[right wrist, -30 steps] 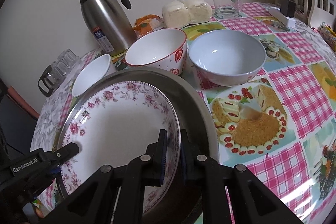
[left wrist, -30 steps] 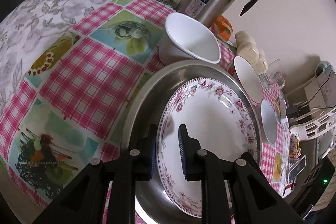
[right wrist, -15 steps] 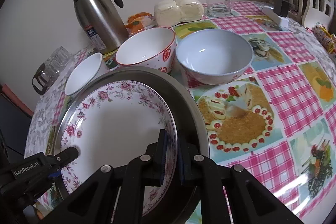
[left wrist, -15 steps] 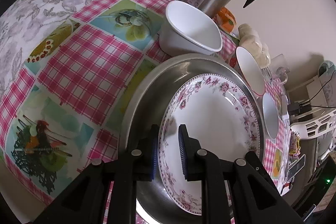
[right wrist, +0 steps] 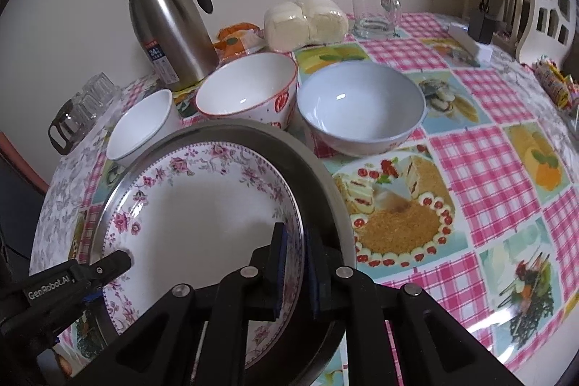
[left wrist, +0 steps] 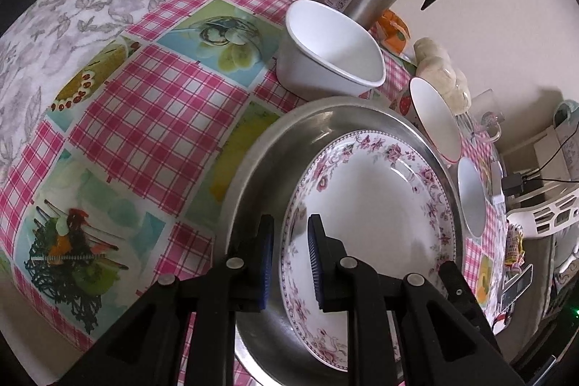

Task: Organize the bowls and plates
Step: 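Carry the floral plate over the steel basin and lower it inside, then open both tools to release the floral plate in the basin, then move both tools toward the red-rimmed white bowl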

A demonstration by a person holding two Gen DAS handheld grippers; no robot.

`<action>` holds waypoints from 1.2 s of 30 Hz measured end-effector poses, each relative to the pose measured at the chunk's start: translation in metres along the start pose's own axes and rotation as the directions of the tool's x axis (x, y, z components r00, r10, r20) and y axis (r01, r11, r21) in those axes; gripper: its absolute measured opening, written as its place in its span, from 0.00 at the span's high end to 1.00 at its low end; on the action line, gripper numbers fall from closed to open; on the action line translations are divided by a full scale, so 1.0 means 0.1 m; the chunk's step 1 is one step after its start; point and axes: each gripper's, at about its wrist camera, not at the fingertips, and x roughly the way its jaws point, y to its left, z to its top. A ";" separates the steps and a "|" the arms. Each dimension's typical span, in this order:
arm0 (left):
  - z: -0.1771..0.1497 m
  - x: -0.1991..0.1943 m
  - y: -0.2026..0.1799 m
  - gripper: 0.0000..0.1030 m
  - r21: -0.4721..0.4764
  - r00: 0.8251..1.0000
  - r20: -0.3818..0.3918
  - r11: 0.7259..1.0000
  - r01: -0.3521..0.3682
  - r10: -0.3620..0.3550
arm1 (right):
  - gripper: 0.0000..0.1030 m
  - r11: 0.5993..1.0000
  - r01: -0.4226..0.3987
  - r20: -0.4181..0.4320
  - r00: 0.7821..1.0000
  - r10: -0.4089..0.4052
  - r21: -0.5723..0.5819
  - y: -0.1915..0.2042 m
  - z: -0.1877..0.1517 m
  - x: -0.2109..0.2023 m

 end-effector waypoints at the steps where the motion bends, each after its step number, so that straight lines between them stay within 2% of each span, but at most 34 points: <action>1: 0.00 -0.01 0.01 0.82 -0.002 1.000 0.002 1.000 -0.002 0.002 | 0.85 1.000 0.002 0.006 1.000 -0.002 -0.001 0.00 0.01 -0.02; 6: -0.01 -0.06 -0.02 0.80 0.020 1.000 0.007 1.000 -0.018 0.018 | 0.85 1.000 -0.010 0.031 0.999 0.010 -0.006 0.00 0.04 -0.11; 9: -0.01 -0.12 -0.07 0.71 0.045 1.000 0.016 0.999 -0.021 0.020 | 0.83 1.000 -0.013 0.056 0.998 0.014 -0.019 0.04 0.05 -0.17; 11: 0.00 -0.20 -0.12 0.55 0.074 0.999 0.038 0.997 -0.032 0.029 | 0.69 0.999 -0.010 0.081 0.997 0.012 -0.036 0.08 0.07 -0.22; 12: 0.00 -0.22 -0.14 0.53 0.082 0.998 0.049 0.996 -0.035 0.031 | 0.57 0.999 -0.002 0.092 0.996 0.006 -0.045 0.10 0.07 -0.24; 13: 0.01 -0.25 -0.15 0.49 0.089 0.998 0.057 0.995 -0.035 0.030 | 0.51 0.999 0.005 0.101 0.995 0.001 -0.054 0.12 0.08 -0.26; 15: 0.02 -0.29 -0.16 0.45 0.097 0.997 0.069 0.994 -0.040 0.033 | 0.45 0.997 0.016 0.118 0.993 -0.007 -0.082 0.16 0.08 -0.29; 17: 0.03 -0.33 -0.17 0.35 0.104 0.993 0.089 0.991 -0.083 0.073 | 0.37 0.994 0.024 0.127 0.992 -0.011 -0.102 0.20 0.07 -0.30; 18: 0.03 -0.34 -0.17 0.35 0.107 0.992 0.095 0.990 -0.091 0.081 | 0.33 0.994 0.028 0.130 0.991 -0.014 -0.110 0.21 0.07 -0.30; 21: 0.04 -0.36 -0.14 0.34 0.108 0.990 0.105 0.989 -0.101 0.089 | 0.27 0.992 0.032 0.132 0.991 -0.016 -0.119 0.21 0.07 -0.29; 25: 0.05 -0.35 -0.11 0.18 0.105 0.980 0.130 0.981 -0.163 0.149 | 0.16 0.992 0.041 0.127 0.992 -0.025 -0.120 0.20 0.07 -0.26; 31: 0.08 -0.33 0.00 0.16 0.071 0.966 0.153 0.973 -0.219 0.207 | 0.04 0.994 0.048 0.114 0.993 -0.036 -0.103 0.15 0.06 -0.23; 33: 0.09 -0.33 0.02 0.13 0.067 0.961 0.167 0.970 -0.235 0.222 | 0.02 0.994 0.051 0.110 0.993 -0.040 -0.099 0.13 0.07 -0.22; 35: 0.09 -0.34 0.02 0.03 0.066 0.954 0.189 0.966 -0.251 0.235 | 0.00 0.994 0.052 0.108 0.993 -0.042 -0.097 0.13 0.07 -0.22; 36: 0.09 -0.34 0.01 0.03 0.068 0.950 0.204 0.965 -0.254 0.236 | 0.00 0.994 0.053 0.109 0.993 -0.043 -0.096 0.13 0.07 -0.22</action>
